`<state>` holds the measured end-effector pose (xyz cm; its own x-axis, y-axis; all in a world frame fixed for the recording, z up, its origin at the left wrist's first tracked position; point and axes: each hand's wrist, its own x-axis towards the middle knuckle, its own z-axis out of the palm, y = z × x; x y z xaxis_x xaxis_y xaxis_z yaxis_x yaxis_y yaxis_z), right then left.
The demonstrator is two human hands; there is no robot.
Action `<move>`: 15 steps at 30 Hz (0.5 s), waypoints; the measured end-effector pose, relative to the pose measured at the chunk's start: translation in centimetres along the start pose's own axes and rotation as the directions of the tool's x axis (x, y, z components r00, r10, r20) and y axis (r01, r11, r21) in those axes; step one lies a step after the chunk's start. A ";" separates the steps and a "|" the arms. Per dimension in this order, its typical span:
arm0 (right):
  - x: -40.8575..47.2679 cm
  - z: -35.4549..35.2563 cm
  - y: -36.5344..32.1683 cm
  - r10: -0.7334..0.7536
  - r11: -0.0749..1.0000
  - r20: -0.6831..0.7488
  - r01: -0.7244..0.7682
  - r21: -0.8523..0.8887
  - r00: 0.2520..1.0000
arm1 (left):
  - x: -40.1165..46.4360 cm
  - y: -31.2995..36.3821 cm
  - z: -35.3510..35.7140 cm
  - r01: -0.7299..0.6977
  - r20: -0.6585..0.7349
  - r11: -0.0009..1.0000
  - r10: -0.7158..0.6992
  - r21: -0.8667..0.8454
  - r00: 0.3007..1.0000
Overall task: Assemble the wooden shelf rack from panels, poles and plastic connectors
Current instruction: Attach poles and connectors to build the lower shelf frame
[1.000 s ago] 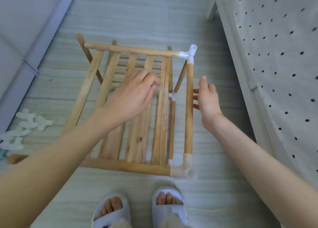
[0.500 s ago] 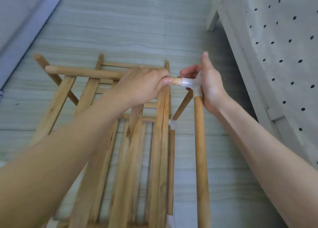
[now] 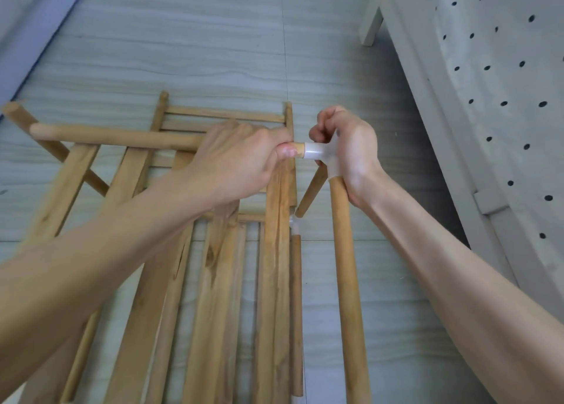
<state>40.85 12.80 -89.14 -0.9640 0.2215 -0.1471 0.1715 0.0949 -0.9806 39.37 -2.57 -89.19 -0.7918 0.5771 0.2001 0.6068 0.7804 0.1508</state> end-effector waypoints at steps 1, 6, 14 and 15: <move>0.0 0.0 -0.1 0.006 1.000 0.008 -0.006 0.009 1.000 | 0.0 0.0 0.1 0.010 -0.011 1.000 -0.010 0.002 1.000; 0.4 0.0 -0.4 0.024 1.000 -0.019 -0.024 -0.002 1.000 | 0.1 0.2 0.1 0.034 -0.047 0.999 -0.033 0.025 0.998; 0.0 -0.2 -1.5 -0.010 0.982 -0.178 -0.024 -0.190 0.984 | 0.9 0.5 0.0 0.036 0.027 0.999 -0.035 -0.032 0.999; -0.6 -0.4 -1.5 -0.010 0.972 -0.192 -0.036 -0.234 0.981 | 0.6 0.5 -0.1 0.042 0.060 0.999 -0.040 -0.032 0.997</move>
<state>41.26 12.89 -87.58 -0.9089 0.4024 -0.1096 0.2486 0.3116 -0.9171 39.23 -1.84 -88.93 -0.8182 0.5588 0.1350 0.5749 0.7960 0.1895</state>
